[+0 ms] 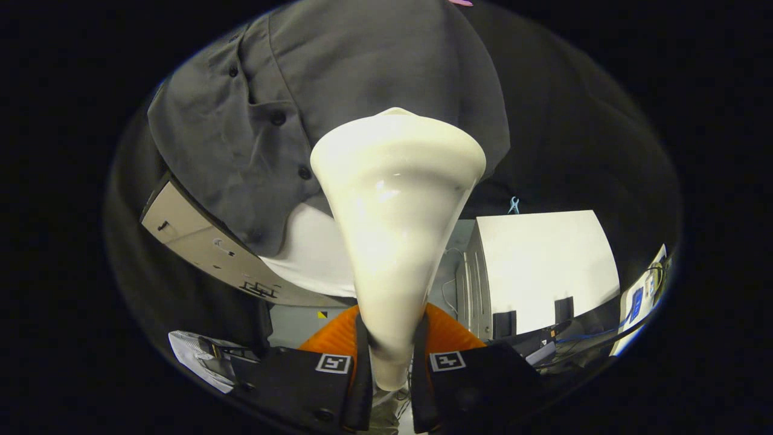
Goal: Iron the clothes twice with a garment steamer, once on the left side and once on the right side.
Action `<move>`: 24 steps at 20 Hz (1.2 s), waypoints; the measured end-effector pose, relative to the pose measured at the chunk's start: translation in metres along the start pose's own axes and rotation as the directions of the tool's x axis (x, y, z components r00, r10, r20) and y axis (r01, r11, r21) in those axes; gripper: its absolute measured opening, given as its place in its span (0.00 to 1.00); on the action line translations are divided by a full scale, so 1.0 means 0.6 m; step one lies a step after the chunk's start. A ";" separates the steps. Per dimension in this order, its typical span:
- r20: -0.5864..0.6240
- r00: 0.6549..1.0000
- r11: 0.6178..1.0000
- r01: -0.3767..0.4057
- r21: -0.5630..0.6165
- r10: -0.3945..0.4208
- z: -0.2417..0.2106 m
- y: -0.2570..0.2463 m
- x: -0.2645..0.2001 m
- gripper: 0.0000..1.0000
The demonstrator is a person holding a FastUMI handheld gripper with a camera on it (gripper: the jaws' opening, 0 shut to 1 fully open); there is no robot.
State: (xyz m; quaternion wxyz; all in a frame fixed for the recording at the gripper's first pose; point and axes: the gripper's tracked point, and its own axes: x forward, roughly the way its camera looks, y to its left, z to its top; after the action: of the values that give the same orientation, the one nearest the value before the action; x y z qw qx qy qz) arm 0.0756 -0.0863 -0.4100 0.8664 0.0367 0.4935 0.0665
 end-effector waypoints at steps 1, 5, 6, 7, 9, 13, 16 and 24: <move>0.027 1.000 1.000 0.006 0.007 -0.006 0.015 0.017 -0.019 0.33; 0.134 0.991 1.000 -0.001 -0.005 0.001 0.078 0.105 -0.098 0.34; 0.166 0.986 1.000 -0.002 -0.008 0.003 0.097 0.127 -0.116 0.33; 0.201 0.980 1.000 -0.001 -0.012 0.004 0.116 0.150 -0.138 0.34; 0.275 0.961 1.000 0.002 -0.020 0.004 0.163 0.199 -0.189 0.34; 0.422 0.906 0.999 0.004 -0.041 0.014 0.259 0.303 -0.308 0.33; 0.523 0.852 0.997 0.017 -0.071 0.022 0.322 0.372 -0.405 0.33; 0.687 0.725 0.992 0.036 -0.119 0.056 0.290 0.435 -0.589 0.33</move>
State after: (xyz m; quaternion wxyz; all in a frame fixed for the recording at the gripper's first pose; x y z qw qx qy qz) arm 0.0265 0.1188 0.0130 0.9878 0.0076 0.1318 0.0831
